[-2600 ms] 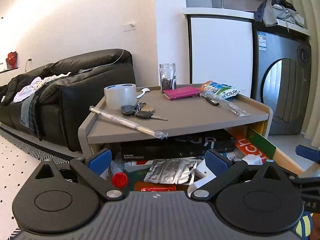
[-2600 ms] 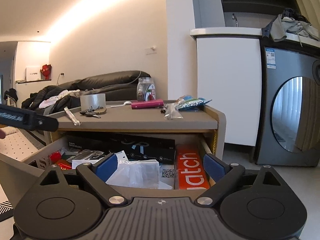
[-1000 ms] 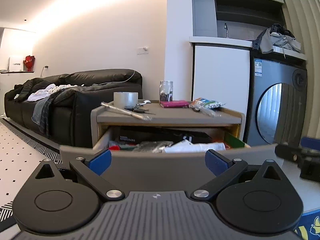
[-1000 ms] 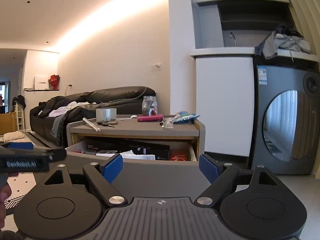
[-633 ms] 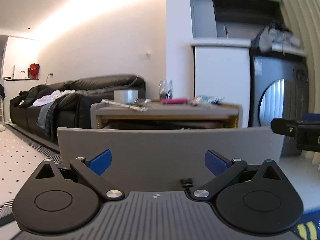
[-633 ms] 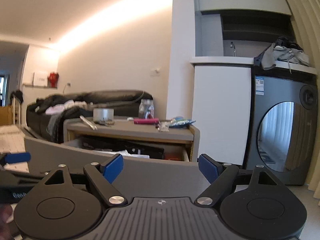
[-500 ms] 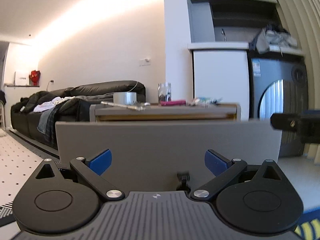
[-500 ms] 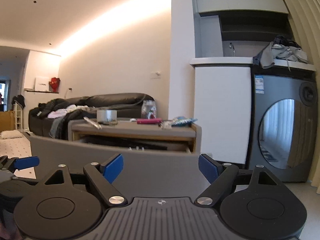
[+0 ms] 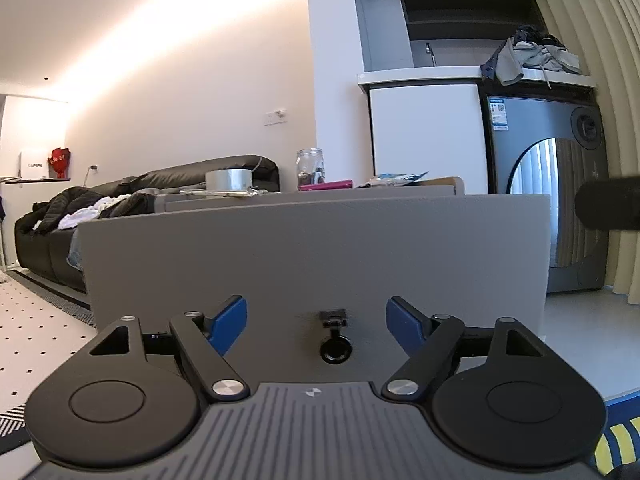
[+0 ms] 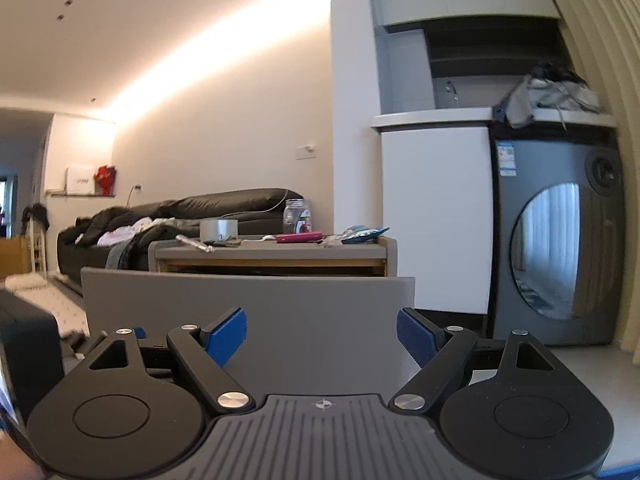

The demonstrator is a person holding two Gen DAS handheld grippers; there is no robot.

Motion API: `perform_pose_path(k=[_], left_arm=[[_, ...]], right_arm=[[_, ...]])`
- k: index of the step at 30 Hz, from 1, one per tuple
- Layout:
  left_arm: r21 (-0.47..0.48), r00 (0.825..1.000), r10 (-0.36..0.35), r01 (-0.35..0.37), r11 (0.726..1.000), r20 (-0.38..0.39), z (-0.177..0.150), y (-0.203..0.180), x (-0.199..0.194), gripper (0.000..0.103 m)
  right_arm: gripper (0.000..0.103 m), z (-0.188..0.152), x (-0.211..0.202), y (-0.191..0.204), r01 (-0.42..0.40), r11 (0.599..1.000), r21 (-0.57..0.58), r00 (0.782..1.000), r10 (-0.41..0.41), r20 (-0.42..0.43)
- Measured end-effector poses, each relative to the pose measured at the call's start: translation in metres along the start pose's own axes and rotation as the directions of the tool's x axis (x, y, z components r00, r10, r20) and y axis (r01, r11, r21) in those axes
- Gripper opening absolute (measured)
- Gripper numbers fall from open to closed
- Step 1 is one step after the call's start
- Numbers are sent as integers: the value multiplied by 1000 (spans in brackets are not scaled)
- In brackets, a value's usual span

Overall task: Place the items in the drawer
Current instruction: 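Push the drawer front shut with the left gripper while the right gripper approaches, then close the right gripper on the black drawer knob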

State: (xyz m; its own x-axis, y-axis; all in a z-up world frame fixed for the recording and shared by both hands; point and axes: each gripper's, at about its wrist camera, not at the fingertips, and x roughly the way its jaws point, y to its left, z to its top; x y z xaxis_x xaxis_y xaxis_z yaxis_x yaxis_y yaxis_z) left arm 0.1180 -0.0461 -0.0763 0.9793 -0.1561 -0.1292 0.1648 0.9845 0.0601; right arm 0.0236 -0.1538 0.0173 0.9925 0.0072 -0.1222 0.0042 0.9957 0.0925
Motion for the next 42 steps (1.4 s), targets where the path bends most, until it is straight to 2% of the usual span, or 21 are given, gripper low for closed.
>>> perform_pose_path(k=[5,8,11,15,19,28,34,37,42], left_arm=[[-6,999,22,-23,1000,-32,-6,-5,7,60],[-7,998,38,-38,999,-41,-7,-4,7,59],[-38,998,19,-21,999,-56,-6,-1,7,60],[-17,999,21,-21,1000,-50,-6,-4,7,60],[-34,998,45,-47,998,-39,-5,-5,7,59],[-27,1000,13,-13,1000,-15,-2,-8,8,58],[-20,1000,-1,0,1000,-14,-1,-10,8,54],[-6,1000,-5,5,1000,-28,-1,-10,7,42],[-8,999,21,-22,1000,-40,-9,12,-3,43]], right_arm=[[86,1,-1,5,-30,999,27,1000,30,0],[86,0,-3,11,-34,999,-11,999,34,10],[86,1,-4,13,-39,999,-24,999,39,10],[86,1,-4,10,-41,999,0,999,41,3],[86,1,-3,6,-54,998,37,999,54,-6],[86,-1,-2,2,-44,998,49,999,45,-17],[86,-4,0,-1,-34,997,73,999,36,-35],[86,-6,2,-1,-36,996,77,998,40,-49],[83,-12,12,5,-53,995,82,996,59,-71]])
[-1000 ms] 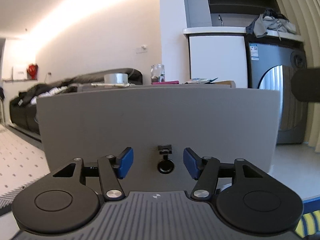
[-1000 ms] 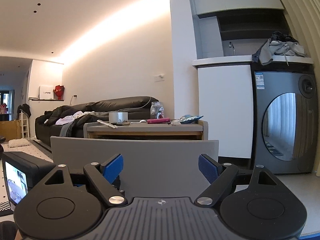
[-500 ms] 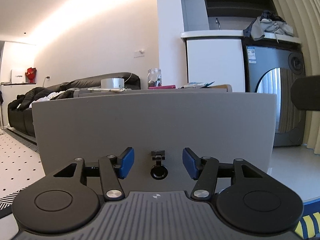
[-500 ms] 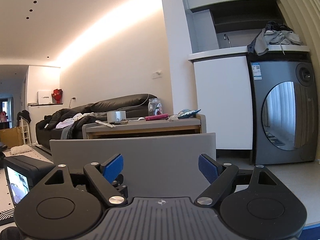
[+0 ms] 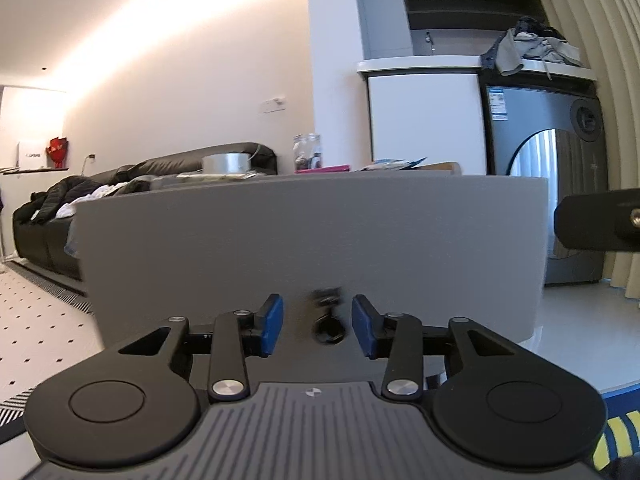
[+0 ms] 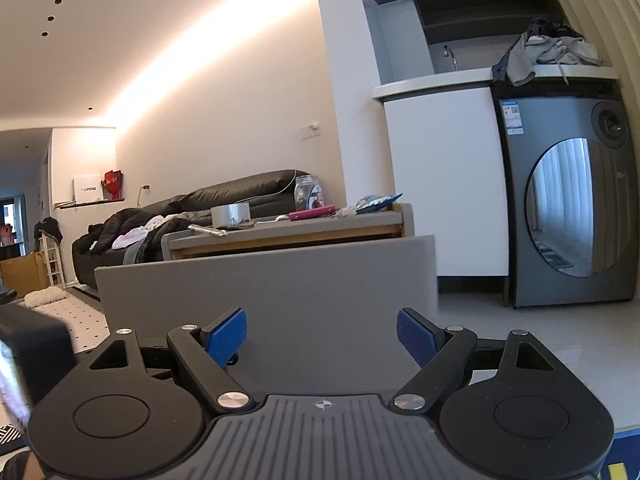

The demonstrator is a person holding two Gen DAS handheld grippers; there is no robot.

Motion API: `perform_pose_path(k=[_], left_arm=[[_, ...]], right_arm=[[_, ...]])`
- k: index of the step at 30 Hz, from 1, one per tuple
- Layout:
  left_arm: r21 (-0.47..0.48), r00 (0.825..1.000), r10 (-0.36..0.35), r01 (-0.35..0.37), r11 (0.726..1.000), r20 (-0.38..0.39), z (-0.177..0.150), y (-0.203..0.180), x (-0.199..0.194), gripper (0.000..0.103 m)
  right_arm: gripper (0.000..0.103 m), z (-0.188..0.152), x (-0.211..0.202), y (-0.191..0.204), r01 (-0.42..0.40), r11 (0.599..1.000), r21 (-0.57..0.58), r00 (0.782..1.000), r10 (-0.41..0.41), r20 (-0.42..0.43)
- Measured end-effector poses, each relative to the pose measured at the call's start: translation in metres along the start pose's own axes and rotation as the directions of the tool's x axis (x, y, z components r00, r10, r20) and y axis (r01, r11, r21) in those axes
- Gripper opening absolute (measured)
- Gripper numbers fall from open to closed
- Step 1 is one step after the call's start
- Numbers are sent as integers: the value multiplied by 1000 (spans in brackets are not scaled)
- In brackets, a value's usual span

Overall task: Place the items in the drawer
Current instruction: 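Close the right gripper on the black drawer knob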

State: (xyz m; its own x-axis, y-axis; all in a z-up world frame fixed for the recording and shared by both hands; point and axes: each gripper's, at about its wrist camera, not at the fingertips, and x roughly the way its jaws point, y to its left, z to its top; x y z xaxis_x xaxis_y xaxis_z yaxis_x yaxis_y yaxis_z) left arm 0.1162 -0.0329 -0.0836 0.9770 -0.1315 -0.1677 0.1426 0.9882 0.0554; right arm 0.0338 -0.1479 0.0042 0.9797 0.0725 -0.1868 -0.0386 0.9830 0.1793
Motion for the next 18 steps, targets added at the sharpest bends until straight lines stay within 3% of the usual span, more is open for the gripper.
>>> perform_pose_path(k=[9,13,18], left_arm=[[-73,998,44,-48,996,-51,8,54,-19,54],[-115,999,36,-40,993,-38,10,71,-31,60],[-108,998,49,-53,993,-34,12,84,-41,74]], right_arm=[[67,-12,23,33,-25,999,-25,999,24,-41],[58,-17,36,46,26,999,-25,998,-27,-53],[57,-27,50,57,37,998,-49,997,-40,-68]])
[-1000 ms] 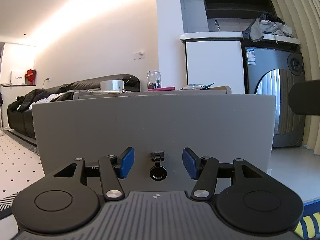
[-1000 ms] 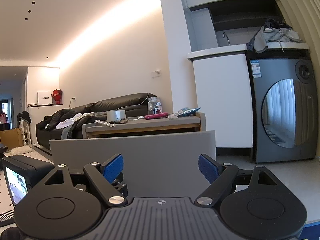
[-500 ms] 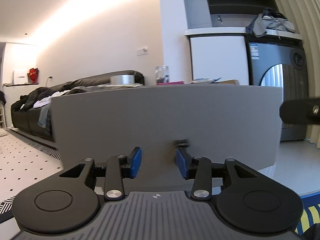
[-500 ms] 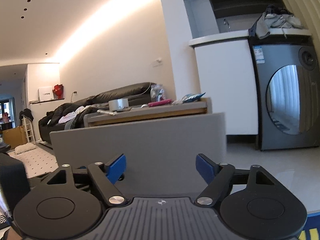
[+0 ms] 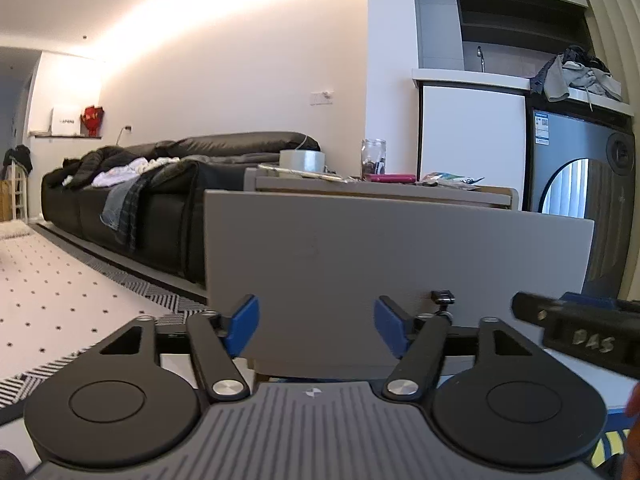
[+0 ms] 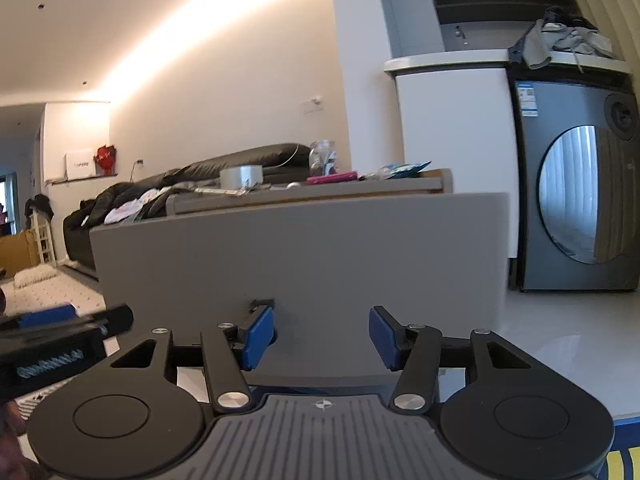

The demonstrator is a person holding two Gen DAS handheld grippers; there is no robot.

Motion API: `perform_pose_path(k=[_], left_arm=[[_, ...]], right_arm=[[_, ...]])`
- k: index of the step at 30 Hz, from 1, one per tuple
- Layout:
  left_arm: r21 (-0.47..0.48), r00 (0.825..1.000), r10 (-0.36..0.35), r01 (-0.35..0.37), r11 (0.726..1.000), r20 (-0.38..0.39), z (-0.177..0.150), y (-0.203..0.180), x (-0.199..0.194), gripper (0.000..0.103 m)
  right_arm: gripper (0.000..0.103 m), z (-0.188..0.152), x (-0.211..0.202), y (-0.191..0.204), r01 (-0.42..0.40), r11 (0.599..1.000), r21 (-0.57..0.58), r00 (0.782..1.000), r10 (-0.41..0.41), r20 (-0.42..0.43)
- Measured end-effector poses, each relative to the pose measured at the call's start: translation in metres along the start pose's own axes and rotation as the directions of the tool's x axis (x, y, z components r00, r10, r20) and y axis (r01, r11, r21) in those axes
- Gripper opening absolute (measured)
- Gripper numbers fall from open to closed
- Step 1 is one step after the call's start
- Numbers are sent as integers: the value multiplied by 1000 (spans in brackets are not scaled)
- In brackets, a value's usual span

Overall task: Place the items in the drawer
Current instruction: 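Close the right gripper on the black drawer knob, then hold the drawer knob with the right gripper, pressing the drawer shut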

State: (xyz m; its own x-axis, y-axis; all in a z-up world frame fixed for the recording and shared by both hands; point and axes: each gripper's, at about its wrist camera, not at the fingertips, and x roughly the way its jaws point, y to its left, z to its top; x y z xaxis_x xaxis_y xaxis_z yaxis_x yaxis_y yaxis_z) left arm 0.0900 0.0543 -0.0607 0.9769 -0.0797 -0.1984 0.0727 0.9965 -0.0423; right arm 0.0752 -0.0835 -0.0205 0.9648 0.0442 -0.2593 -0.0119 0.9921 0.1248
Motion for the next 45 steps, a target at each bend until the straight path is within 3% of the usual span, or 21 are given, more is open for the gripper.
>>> perform_pose_path(k=[5,7,15,16,20,28,40,45], left_arm=[[-28,999,-4,3,1000,-38,1,16,1,79],[-31,999,3,-4,1000,-37,-1,22,0,80],[-21,999,47,-47,999,-17,-16,29,-11,83],[-29,999,47,-48,998,-21,-18,30,-13,83],[-66,999,31,-33,997,-23,-22,33,-18,83],[-112,999,33,-36,993,-28,-26,39,-18,87],[-112,998,51,-55,992,-41,-30,40,-18,87],[-120,997,60,-64,991,-42,-30,42,-19,87]], right_arm=[[42,-5,8,12,22,999,-28,1000,-22,6],[41,-5,10,18,24,999,-35,1000,-24,8],[14,-9,24,37,33,999,-32,999,-32,21],[6,-10,26,39,33,999,-37,999,-32,20],[0,-13,33,45,37,998,-50,999,-36,22],[0,-15,41,54,74,994,-80,996,-71,48],[1,-14,49,52,68,995,-67,997,-65,39],[7,-13,47,54,66,995,-70,997,-62,47]])
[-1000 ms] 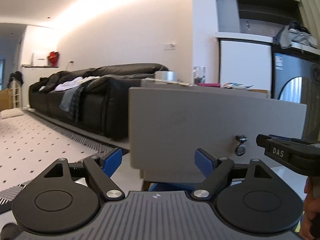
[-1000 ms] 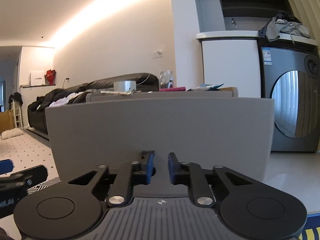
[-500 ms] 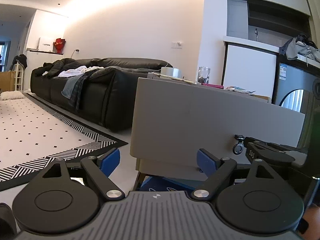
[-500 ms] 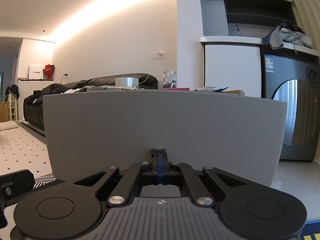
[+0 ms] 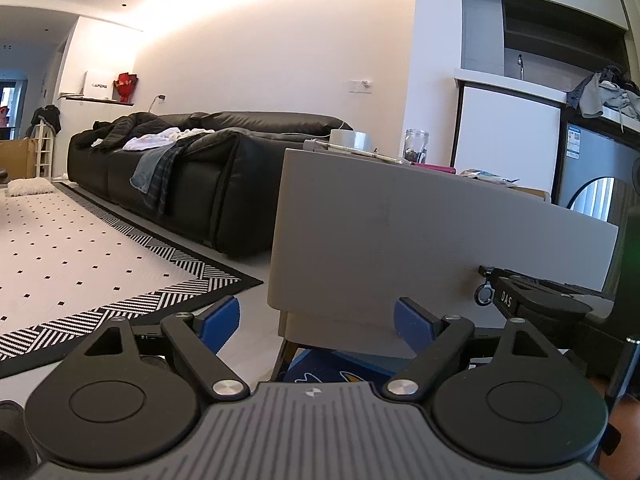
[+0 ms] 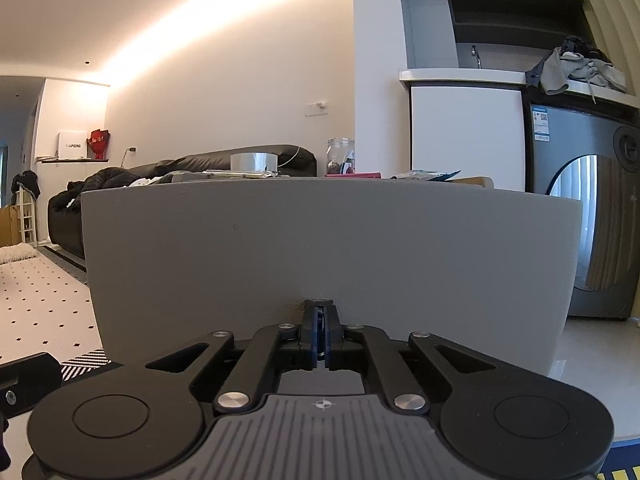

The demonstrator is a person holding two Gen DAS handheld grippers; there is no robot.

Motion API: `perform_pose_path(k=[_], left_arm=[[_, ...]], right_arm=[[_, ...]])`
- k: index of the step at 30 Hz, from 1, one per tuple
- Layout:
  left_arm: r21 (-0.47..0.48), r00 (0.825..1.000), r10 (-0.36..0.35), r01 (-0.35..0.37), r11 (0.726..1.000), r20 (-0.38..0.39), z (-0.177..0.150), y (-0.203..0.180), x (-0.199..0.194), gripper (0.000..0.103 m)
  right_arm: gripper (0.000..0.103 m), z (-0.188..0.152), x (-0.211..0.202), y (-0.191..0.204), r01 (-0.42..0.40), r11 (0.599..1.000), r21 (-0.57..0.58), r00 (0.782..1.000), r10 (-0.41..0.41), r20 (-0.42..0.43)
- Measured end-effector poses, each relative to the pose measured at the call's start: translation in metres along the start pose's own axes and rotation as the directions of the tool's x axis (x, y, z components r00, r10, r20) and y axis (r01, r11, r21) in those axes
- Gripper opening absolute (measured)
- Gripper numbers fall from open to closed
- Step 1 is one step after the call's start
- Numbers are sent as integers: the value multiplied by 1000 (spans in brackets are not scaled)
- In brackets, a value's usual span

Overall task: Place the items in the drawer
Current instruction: 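Hold the drawer knob with the right gripper, pressing the drawer shut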

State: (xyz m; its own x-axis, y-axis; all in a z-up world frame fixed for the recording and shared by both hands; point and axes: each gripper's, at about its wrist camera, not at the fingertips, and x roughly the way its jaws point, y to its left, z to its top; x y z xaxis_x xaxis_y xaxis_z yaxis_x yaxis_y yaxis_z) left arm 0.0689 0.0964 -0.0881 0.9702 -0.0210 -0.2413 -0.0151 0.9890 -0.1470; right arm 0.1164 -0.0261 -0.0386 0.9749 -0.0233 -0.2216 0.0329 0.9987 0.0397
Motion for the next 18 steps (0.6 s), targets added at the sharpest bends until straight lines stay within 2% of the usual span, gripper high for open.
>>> perform_pose_path(k=[3,5,10,13,18], left_arm=[[-7,1000,6,-6,1000,-6,0,1,0,87],[-10,1000,5,-5,1000,-6,0,2,0,87],[-6,1000,4,-4,1000,-2,1,1,-2,88],[-5,1000,5,-5,1000,-2,1,0,-3,88],[-5,1000,11,-11,1000,-6,2,-1,-3,89]], right_arm=[[8,1,1,1,13,1000,-11,1000,-13,3],[15,2,2,2,21,1000,-18,1000,-21,2],[16,2,5,3,17,1000,-16,1000,-17,0],[23,1,7,6,13,1000,-20,1000,-13,-7],[23,0,11,7,17,1000,-21,1000,-17,-8]])
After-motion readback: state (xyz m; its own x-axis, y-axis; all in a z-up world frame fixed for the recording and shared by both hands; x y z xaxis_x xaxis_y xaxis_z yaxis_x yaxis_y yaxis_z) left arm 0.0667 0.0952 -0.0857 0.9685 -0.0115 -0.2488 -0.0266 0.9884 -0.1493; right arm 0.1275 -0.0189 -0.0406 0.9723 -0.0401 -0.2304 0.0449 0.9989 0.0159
